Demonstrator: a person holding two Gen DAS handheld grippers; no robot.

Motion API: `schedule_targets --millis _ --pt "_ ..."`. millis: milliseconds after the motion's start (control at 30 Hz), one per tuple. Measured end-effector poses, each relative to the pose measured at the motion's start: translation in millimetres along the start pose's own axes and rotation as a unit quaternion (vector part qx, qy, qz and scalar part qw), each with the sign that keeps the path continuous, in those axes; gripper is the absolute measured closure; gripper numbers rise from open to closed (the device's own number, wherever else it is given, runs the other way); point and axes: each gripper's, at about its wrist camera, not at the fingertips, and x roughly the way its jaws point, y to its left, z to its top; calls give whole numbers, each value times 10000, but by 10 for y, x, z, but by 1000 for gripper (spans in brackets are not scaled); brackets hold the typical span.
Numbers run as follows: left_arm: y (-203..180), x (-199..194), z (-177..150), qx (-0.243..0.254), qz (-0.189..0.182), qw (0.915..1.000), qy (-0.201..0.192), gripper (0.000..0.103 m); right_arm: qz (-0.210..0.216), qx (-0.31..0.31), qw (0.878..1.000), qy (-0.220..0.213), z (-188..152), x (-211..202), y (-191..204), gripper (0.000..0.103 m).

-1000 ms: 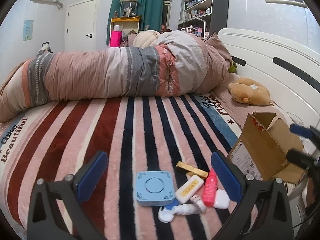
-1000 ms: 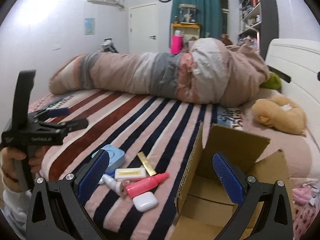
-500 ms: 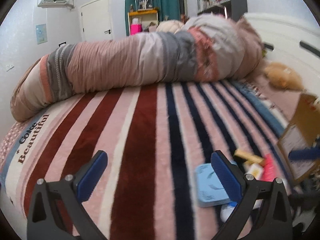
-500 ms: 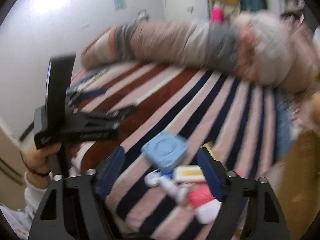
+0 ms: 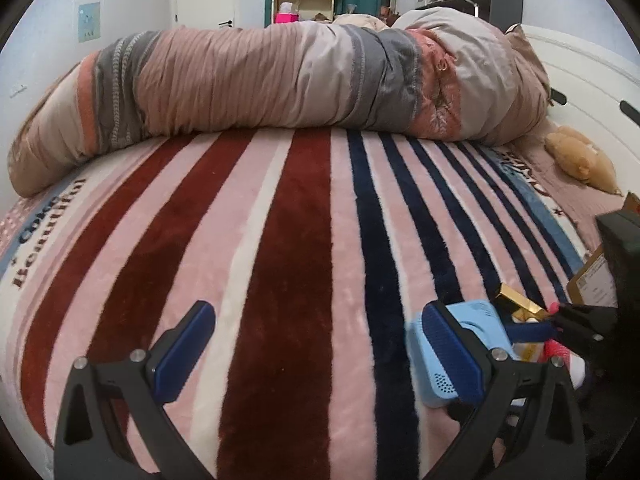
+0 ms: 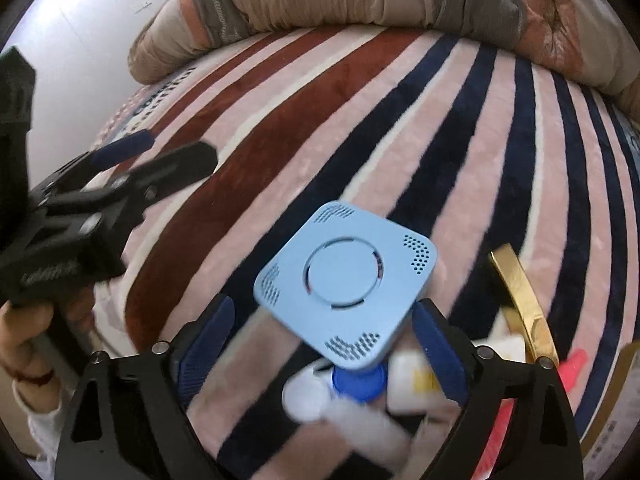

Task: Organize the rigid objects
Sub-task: 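Grasp the light blue square case with the right tool, then carry the blue case into the cardboard box and open the right tool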

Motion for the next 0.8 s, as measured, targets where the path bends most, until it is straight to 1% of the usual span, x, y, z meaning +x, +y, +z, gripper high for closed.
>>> schedule_targets --millis 33,133,200,267,300,367,400,433,467,533,600,667,700,733,767,800 --pt "17 20 -1 -8 23 10000 23 1 -50 -1 10000 -2 44 47 3 12" --pt "62 73 -15 -3 248 9996 129 1 -138 94 9999 44 153 195 6 12" --pt "107 99 -22 -55 234 9995 191 1 -269 78 9995 121 211 299 12 14" --pt "147 100 -27 -123 193 9995 216 1 -480 -104 9987 165 247 359 28 19" --pt "164 101 -32 -151 151 9995 220 1 -467 -236 9985 175 246 346 45 19" --pt "178 98 -43 -174 9 9995 249 1 -359 -462 9981 178 236 292 55 20" --pt "176 101 -39 -181 -94 9994 269 1 -174 -639 9976 196 220 255 59 20" --pt "174 102 -42 -194 -221 9991 291 1 -4 -933 9952 301 201 240 76 20" --pt "170 103 -46 -220 -354 9986 311 1 -80 -1182 9922 377 188 248 97 20" --pt "161 114 -54 -291 -572 9973 361 1 -518 -1405 9880 372 150 247 99 19" --pt "145 128 -71 -342 -746 9958 415 1 -664 -1273 9891 322 120 243 72 12" --pt "118 154 -76 -336 -940 9940 448 1 -759 -1027 9910 392 99 283 51 11" --pt "100 162 -87 -311 -996 9934 467 1 -732 -978 9918 378 91 287 33 11" --pt "86 173 -93 -285 -1039 9930 487 1 -701 -934 9926 338 86 289 20 12" --pt "66 182 -101 -249 -1109 9922 505 1 -680 -922 9930 292 87 295 16 26" --pt "55 182 -110 -227 -1199 9913 495 1 -676 -900 9933 264 90 304 21 25"
